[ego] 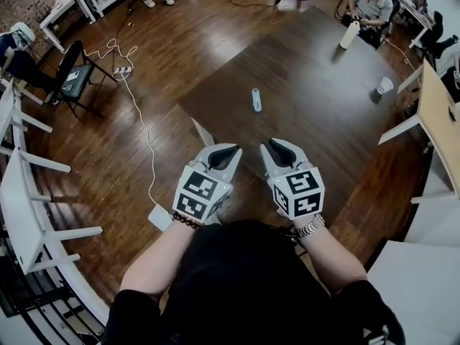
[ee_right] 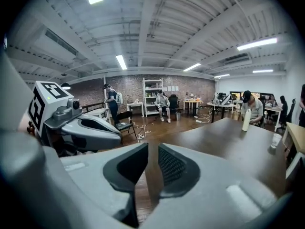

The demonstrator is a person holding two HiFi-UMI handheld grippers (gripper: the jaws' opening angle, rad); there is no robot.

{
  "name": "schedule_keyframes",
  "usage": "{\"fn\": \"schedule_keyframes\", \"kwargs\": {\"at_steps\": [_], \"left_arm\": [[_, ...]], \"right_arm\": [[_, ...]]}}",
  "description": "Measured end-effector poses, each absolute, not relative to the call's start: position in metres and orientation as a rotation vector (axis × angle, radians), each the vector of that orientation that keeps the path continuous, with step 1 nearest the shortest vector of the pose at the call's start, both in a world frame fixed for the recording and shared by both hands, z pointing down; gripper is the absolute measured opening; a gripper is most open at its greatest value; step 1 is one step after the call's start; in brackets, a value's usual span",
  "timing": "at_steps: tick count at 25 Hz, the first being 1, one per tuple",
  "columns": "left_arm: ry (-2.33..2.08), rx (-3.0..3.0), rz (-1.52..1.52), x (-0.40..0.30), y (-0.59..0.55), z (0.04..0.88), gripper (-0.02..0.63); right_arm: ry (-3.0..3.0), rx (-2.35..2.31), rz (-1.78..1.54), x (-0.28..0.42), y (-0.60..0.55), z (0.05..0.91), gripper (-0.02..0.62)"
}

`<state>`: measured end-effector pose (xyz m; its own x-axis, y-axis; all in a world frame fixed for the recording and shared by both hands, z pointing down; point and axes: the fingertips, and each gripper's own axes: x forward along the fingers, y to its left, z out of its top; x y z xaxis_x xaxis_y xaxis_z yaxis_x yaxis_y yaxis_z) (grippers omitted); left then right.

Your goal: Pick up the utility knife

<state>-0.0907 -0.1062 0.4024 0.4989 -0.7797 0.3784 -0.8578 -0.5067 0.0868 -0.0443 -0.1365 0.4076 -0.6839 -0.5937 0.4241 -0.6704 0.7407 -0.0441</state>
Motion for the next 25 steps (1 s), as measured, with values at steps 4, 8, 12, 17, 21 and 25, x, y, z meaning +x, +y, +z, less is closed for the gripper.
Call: {"fn": "schedule_keyframes", "kwargs": {"at_steps": [4,8,12,17,21,25], "left_arm": [[-1.329,2.526,0.436,-0.133,-0.123,0.406,0.017],[-1.246,2.544,0.413,-0.16,-0.134,0.408,0.017],[-1.188,2.55,0.381,-0.174,-0.142,0.411,0.017],[-1.158,2.551,0.372,-0.182,-0.161,0.416,0.017],[-1.137,2.541,0.398,-0.185,-0.179,0.425,0.017],[-1.115,2.521,0.463,-0.186,-0.2,0.441,0.017]], "right_arm": [[-2.499,1.058,0.286,-0.074,-0.155,0.411,0.063],[-2.444,1.147,0.296,-0.092,-0.168,0.412,0.08],[-2.379,1.191,0.305,-0.099,-0.176,0.416,0.094],[-2.339,1.205,0.325,-0.103,-0.198,0.425,0.115],[-2.308,1.206,0.351,-0.104,-0.222,0.444,0.13],[-2.256,1.193,0.399,-0.104,-0.248,0.48,0.149]]}}
